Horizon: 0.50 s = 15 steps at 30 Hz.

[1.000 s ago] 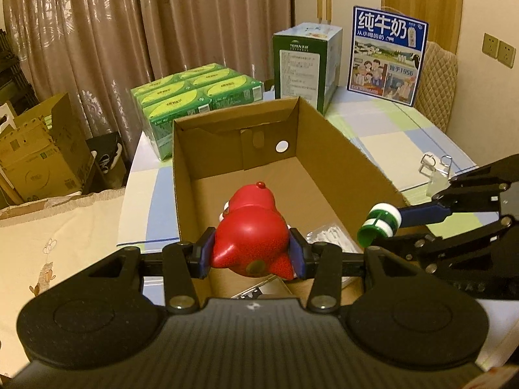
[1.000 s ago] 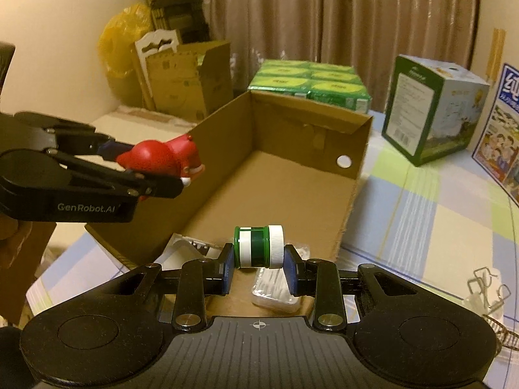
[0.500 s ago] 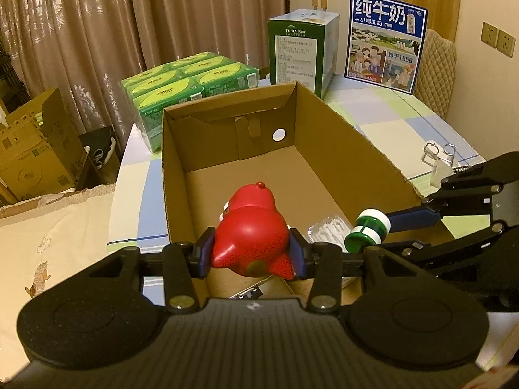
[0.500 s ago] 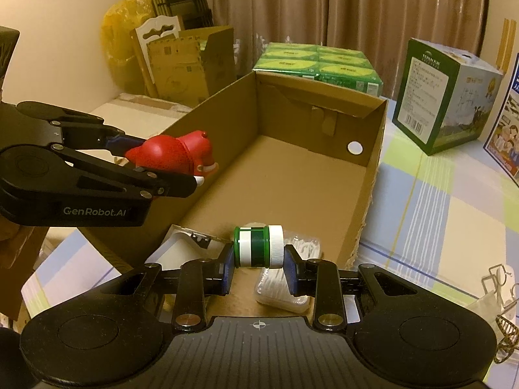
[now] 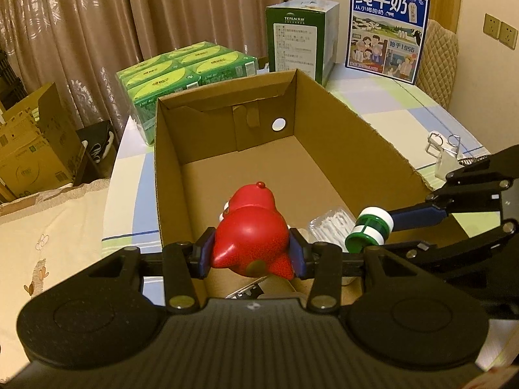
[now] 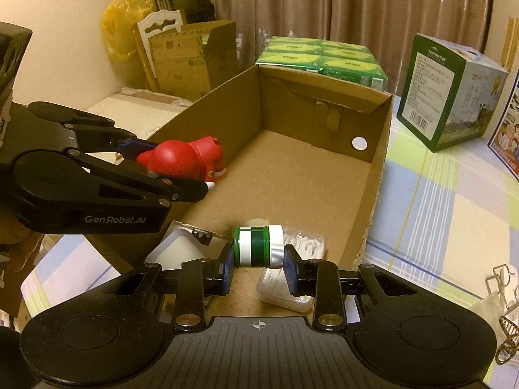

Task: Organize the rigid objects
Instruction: 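Carry the red figure and the bottle over the cardboard box with both tools, then open the left tool to drop the red figure while the right tool drops the bottle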

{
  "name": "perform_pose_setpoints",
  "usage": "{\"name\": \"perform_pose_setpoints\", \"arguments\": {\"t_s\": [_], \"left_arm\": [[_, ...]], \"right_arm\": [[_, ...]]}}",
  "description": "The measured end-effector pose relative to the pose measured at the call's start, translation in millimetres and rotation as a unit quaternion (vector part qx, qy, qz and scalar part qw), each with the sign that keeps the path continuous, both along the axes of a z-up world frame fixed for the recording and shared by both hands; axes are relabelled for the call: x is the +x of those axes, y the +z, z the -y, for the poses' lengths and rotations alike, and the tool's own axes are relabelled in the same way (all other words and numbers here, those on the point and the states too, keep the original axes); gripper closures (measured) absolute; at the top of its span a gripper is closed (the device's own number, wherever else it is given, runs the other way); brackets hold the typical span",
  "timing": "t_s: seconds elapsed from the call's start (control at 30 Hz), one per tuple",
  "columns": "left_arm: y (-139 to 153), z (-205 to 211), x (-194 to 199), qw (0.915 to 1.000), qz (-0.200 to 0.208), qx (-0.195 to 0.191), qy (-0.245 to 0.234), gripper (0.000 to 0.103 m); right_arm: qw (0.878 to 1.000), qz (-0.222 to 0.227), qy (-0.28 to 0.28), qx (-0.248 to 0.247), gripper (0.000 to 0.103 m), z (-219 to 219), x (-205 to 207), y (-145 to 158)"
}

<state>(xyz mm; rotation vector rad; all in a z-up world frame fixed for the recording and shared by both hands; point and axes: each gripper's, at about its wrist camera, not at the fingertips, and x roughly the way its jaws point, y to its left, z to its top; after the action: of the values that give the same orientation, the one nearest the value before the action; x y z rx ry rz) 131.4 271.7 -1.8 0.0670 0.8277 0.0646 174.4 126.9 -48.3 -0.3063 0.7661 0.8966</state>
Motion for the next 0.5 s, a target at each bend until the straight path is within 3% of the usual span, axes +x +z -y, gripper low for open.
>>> {"name": "perform_pose_setpoints", "arguments": {"t_s": [0.5], "left_arm": [[-2.1,0.5,6.9,1.0,-0.001,0.002,0.008,0.062]], "right_arm": [[1.0,-0.001,-0.004,0.001,0.075,2.7,-0.7,0.2]]}}
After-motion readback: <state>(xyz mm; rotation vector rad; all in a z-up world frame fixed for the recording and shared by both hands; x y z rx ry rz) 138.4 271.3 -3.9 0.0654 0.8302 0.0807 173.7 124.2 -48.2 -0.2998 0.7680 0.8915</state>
